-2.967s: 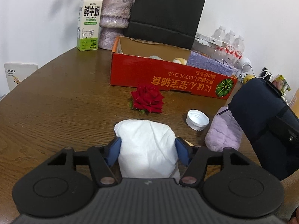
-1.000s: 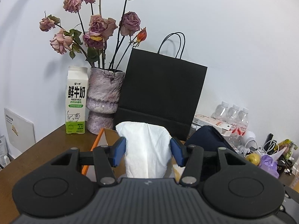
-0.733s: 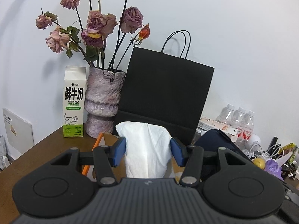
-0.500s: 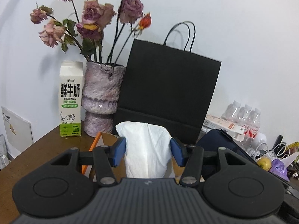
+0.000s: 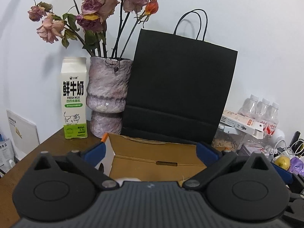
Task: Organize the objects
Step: 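Carry the pouch and white cloth over the red box and release both inside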
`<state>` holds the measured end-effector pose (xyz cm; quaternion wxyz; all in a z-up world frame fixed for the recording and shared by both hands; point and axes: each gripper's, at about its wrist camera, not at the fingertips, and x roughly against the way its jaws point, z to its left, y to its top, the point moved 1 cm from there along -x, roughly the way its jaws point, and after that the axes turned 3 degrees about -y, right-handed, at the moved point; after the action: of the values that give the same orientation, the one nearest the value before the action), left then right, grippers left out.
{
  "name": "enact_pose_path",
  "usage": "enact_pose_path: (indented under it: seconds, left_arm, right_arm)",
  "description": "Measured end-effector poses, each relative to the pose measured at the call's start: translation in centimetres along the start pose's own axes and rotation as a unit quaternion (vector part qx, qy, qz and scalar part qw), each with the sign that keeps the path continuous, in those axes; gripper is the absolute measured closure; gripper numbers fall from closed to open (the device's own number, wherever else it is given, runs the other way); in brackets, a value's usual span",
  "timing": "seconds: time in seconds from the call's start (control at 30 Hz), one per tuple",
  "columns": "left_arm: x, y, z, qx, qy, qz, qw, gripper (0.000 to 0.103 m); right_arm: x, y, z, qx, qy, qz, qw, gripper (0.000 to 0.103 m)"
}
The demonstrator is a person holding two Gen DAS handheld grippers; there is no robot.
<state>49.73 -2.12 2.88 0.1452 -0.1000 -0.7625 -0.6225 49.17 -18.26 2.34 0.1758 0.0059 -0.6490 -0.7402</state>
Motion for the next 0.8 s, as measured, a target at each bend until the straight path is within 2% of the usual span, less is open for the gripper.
enact_pose_path:
  seconds: [0.23, 0.47, 0.8]
  left_arm:
    - [0.8, 0.0, 0.0, -0.001, -0.007, -0.002, 1.0, 0.0]
    - [3.3, -0.1, 0.3, -0.004, -0.022, -0.011, 0.9997, 0.0]
    - [6.8, -2.2, 1.8, -0.014, -0.03, -0.006, 0.9994, 0.0]
  right_arm:
    - [0.5, 0.2, -0.2, -0.005, -0.002, 0.004, 1.0, 0.0]
    - [2.6, 0.6, 0.3, 0.009, -0.001, 0.011, 1.0, 0.0]
    - [7.2, -1.3, 1.0, 0.064, -0.005, 0.025, 0.998, 0.0]
